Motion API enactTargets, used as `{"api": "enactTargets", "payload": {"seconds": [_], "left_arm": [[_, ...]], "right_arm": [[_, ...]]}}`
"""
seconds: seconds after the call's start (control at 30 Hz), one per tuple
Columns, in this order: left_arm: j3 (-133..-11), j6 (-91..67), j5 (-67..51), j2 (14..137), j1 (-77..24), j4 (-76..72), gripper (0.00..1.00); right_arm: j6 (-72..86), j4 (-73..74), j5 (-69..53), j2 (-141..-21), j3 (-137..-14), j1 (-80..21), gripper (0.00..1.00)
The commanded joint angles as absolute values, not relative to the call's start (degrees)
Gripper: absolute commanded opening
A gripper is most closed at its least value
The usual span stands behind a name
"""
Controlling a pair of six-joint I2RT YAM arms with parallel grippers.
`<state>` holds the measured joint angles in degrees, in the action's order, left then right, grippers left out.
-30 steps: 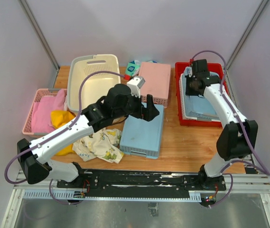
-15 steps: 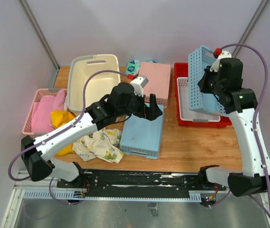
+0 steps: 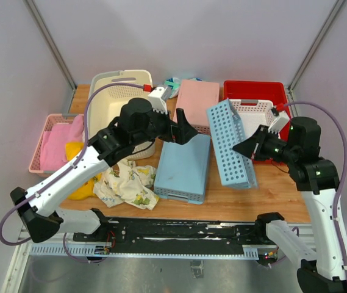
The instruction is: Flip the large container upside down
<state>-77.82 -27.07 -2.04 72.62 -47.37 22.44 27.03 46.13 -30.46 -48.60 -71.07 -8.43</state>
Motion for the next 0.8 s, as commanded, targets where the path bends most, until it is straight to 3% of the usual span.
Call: {"api": "enactTargets", "payload": {"seconds": [0.0, 0.2, 0.77], "left_arm": [[-79.0, -25.8, -1.1, 70.9, -46.7, 23.0, 0.99], [-80.6, -25.8, -0.9, 70.1, -46.4, 24.1, 0.99], [-78.4, -25.8, -5.4, 72.4, -46.1, 23.0, 0.99]], "right_arm": [[40.2, 37.2, -45.9, -44.4, -63.5, -7.6, 0.0], [56.9, 14.5, -52.8, -42.7, -53.4, -7.6, 0.01], [68.6, 16.3, -52.4, -34.4, -38.1, -0.1, 0.0]]}}
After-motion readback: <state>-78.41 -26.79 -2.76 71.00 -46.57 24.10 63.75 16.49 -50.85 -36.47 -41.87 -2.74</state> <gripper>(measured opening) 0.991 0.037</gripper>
